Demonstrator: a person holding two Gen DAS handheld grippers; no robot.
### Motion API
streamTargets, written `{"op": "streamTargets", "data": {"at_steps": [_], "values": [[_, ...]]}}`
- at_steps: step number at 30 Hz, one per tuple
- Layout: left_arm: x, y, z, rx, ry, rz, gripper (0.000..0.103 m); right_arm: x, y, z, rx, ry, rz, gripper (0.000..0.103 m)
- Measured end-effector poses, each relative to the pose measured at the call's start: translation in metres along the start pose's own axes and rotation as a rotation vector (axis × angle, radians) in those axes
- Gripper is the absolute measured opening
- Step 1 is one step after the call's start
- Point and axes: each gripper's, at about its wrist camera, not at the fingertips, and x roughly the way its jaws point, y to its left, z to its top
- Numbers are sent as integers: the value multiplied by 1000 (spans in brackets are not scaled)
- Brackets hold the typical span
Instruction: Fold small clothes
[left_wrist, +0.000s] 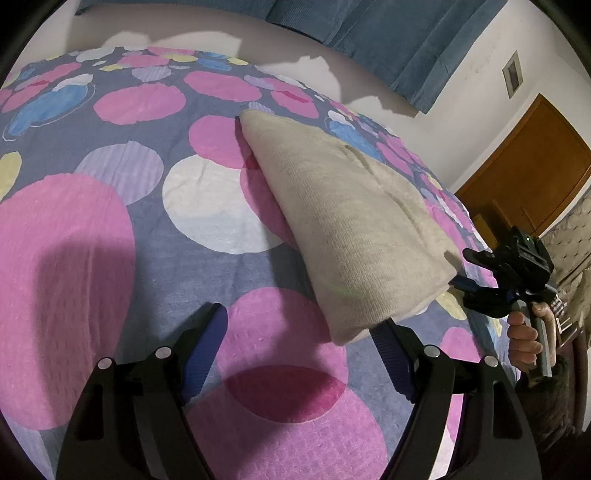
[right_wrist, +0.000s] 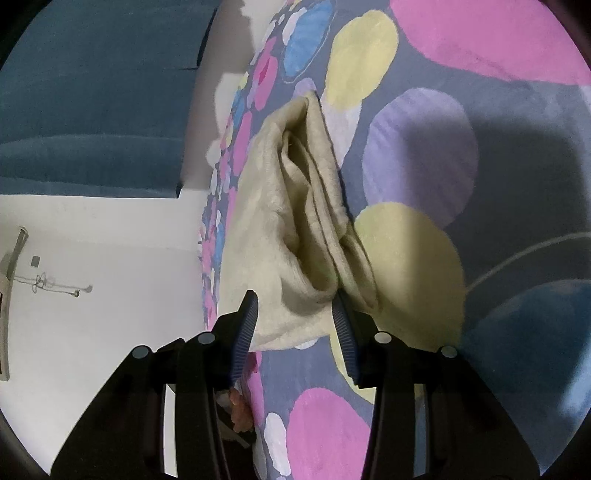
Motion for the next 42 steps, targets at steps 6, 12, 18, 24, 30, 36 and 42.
{"op": "streamTargets", "data": {"at_steps": [6, 12, 18, 24, 30, 36, 42], "values": [[0, -1, 0, -5, 0, 2, 77, 9, 2, 0, -43, -11, -37, 31], [0, 0, 0, -6, 0, 2, 77, 13, 9, -2, -77, -25, -54, 8], [0, 0, 0, -6, 0, 2, 77, -1, 33, -14, -153, -81, -45, 5], [2, 0, 0, -1, 3, 10, 77, 2, 4, -14, -105, -62, -107, 5], [3, 0, -1, 3, 4, 13, 77, 8, -15, -12, -75, -55, -52, 4], [3, 1, 1, 1, 4, 9, 77, 7, -17, -13, -75, -57, -37, 3], [-6, -5, 0, 40, 34, -62, 77, 4, -17, -14, -59, -50, -32, 5]]}}
